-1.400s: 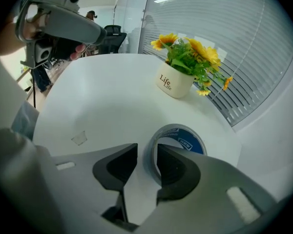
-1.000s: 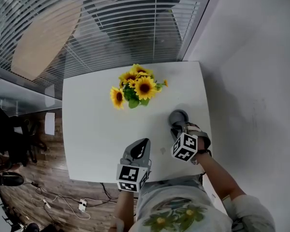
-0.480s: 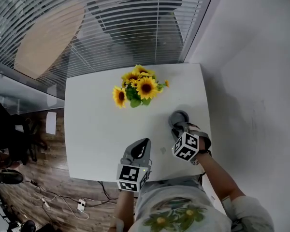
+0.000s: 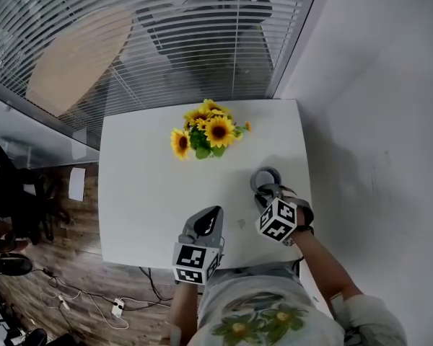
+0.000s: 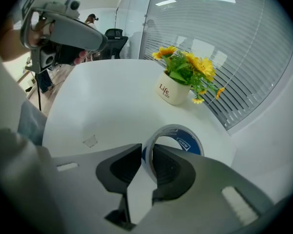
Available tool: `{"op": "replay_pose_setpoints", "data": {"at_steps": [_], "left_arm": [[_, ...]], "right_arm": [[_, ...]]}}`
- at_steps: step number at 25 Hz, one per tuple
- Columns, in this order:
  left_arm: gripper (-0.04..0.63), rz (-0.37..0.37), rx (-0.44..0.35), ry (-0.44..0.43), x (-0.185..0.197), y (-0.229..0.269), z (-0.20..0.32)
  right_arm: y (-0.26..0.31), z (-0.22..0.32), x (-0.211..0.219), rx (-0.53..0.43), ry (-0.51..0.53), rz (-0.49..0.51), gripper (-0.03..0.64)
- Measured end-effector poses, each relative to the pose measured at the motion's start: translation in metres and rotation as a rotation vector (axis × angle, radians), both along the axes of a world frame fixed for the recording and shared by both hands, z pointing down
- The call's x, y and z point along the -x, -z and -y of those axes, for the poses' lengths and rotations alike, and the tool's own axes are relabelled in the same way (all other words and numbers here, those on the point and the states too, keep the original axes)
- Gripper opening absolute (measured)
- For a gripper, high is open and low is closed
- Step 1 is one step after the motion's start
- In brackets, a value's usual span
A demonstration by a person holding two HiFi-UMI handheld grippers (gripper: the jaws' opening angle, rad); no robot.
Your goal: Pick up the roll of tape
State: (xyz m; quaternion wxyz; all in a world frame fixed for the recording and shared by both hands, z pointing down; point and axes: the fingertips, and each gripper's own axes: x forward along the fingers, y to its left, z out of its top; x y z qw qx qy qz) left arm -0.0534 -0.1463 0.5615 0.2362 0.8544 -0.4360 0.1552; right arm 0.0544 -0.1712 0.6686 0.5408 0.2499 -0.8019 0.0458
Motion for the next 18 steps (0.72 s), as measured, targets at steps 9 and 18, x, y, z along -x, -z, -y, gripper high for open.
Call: {"op": "replay_pose_setpoints", "data": {"at_steps": [9,18], "left_arm": [[0.005,0.001,-0.015,0.013,0.001,0.012,-0.012],[0.005,0.001,-0.046,0.025,0.001,0.025,-0.020]], "right_arm": [[0.024,-0.015,0.005,0.003,-0.030,0.072,0.072],[0.047,-0.028,0.006,-0.014,-0.061,0.135,0.072]]}}
